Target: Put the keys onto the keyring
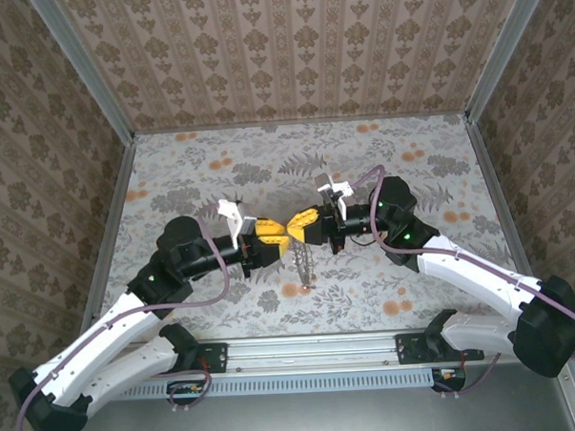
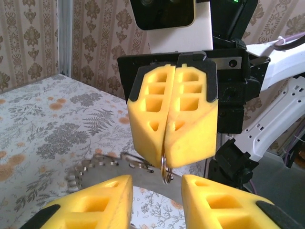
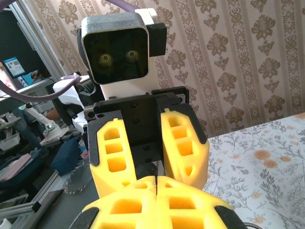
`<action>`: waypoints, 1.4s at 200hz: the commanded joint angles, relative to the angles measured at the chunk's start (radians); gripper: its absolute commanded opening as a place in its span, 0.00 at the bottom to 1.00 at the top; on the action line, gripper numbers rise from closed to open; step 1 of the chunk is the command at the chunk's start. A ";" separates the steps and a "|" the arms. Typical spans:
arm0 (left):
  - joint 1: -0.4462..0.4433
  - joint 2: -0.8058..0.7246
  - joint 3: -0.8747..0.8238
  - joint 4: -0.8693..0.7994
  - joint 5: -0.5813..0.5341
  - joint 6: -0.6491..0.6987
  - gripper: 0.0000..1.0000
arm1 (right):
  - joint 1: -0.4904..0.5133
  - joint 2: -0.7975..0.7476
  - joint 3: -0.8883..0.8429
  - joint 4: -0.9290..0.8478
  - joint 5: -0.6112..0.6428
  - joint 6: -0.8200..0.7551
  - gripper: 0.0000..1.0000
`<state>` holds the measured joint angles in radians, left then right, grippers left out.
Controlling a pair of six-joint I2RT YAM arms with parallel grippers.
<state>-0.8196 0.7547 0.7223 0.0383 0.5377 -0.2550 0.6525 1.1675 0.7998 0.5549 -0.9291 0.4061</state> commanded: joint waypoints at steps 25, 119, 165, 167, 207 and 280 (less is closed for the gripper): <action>-0.008 0.034 0.045 0.054 0.025 0.013 0.31 | 0.015 -0.006 -0.005 0.069 -0.037 0.018 0.00; -0.007 0.037 0.030 0.058 -0.019 0.054 0.00 | 0.029 -0.014 -0.012 0.080 -0.058 0.026 0.00; -0.005 0.041 0.026 0.050 0.032 0.090 0.00 | 0.028 -0.024 -0.014 0.055 -0.053 0.003 0.00; -0.006 0.041 0.027 0.048 0.035 0.090 0.00 | 0.028 -0.026 -0.015 0.054 -0.052 0.001 0.00; 0.010 0.049 0.047 0.003 0.047 0.131 0.00 | 0.029 -0.045 -0.013 -0.012 -0.029 -0.049 0.08; 0.029 0.079 0.088 -0.066 0.060 0.184 0.00 | 0.028 -0.068 -0.026 -0.072 -0.030 -0.111 0.00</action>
<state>-0.8021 0.8162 0.7677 -0.0250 0.6083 -0.1146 0.6552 1.1389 0.7818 0.4885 -0.9119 0.3359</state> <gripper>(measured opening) 0.045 0.057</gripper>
